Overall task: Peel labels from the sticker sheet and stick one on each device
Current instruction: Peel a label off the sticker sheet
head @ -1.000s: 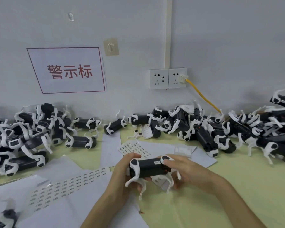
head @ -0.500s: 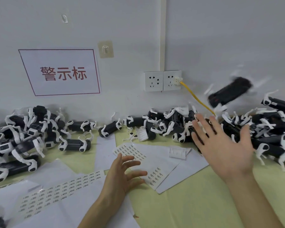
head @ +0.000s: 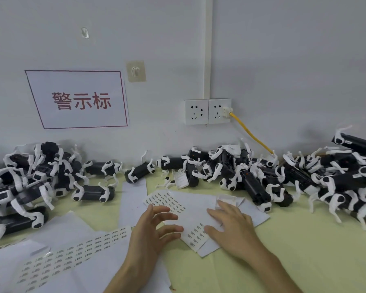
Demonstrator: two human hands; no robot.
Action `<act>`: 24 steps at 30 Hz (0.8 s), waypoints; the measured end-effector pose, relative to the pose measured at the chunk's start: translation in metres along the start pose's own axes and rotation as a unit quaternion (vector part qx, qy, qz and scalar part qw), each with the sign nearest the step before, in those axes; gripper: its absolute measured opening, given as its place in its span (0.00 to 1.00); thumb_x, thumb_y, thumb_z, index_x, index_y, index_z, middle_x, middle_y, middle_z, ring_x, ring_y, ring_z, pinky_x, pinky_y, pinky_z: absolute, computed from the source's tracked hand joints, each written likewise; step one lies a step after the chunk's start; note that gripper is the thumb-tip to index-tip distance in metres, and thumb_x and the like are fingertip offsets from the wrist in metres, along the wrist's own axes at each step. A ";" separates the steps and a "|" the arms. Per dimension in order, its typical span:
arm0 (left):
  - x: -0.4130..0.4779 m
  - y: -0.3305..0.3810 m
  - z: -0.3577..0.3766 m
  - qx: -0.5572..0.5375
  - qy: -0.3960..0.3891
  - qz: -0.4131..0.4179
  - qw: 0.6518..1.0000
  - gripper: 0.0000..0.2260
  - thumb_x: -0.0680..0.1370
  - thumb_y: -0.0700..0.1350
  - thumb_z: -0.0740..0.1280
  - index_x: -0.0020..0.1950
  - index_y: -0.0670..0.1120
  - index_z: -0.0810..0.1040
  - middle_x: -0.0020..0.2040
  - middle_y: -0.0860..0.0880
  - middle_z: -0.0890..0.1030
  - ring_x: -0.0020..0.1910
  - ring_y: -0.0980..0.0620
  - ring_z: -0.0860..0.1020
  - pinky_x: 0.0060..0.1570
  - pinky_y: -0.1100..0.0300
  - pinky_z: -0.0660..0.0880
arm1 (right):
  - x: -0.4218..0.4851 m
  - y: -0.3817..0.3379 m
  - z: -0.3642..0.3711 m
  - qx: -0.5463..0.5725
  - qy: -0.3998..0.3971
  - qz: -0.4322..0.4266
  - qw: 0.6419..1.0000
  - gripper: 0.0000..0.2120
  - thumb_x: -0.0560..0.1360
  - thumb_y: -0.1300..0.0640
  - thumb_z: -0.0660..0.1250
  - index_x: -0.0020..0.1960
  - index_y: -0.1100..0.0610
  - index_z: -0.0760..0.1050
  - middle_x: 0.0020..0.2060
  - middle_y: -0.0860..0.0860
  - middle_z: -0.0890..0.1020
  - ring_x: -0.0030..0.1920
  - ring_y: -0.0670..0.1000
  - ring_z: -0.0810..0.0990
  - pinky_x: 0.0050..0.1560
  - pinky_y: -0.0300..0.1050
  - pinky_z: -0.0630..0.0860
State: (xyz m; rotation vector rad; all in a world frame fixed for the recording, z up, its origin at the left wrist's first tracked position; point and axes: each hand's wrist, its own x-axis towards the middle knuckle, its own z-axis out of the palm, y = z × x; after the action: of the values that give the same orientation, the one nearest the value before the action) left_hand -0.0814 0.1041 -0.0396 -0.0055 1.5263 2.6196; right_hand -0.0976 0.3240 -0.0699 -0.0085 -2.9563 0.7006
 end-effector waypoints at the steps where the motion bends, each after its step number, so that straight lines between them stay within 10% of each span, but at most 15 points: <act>1: 0.000 0.001 -0.001 0.008 0.002 0.012 1.000 0.20 0.77 0.54 0.61 0.54 0.36 0.76 0.46 0.36 0.80 0.40 0.36 0.81 0.44 0.46 0.78 | 0.000 -0.001 0.002 -0.003 0.010 0.000 1.000 0.26 0.78 0.35 0.62 0.74 0.38 0.67 0.78 0.40 0.60 0.78 0.43 0.55 0.72 0.46 0.51; 10: 0.005 0.022 -0.021 0.309 0.084 0.247 0.915 0.05 0.82 0.39 0.67 0.48 0.46 0.82 0.48 0.51 0.85 0.51 0.52 0.83 0.52 0.53 0.77 | -0.004 -0.008 -0.001 -0.019 0.059 -0.013 0.998 0.15 0.78 0.37 0.64 0.63 0.37 0.76 0.56 0.35 0.68 0.62 0.41 0.67 0.58 0.42 0.58; 17: 0.044 0.047 -0.058 0.512 0.188 0.138 0.827 0.23 0.80 0.42 0.69 0.75 0.50 0.72 0.75 0.48 0.71 0.74 0.46 0.69 0.70 0.46 0.67 | -0.001 0.003 -0.013 -0.078 0.124 0.055 0.988 0.21 0.83 0.45 0.56 0.75 0.45 0.68 0.75 0.41 0.65 0.77 0.45 0.58 0.75 0.50 0.51; 24: 0.079 0.052 -0.091 0.721 0.145 0.102 0.670 0.37 0.78 0.44 0.70 0.83 0.48 0.54 0.83 0.50 0.56 0.75 0.41 0.66 0.63 0.44 0.74 | -0.003 -0.001 -0.008 -0.022 0.069 -0.016 0.997 0.30 0.82 0.41 0.59 0.81 0.44 0.55 0.82 0.41 0.49 0.81 0.45 0.46 0.79 0.46 0.44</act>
State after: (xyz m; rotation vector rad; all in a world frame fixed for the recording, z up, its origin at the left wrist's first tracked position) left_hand -0.1700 0.0070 -0.0444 -0.1223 3.3012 0.7537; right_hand -0.0936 0.3261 -0.0626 -0.0134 -2.8332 0.6048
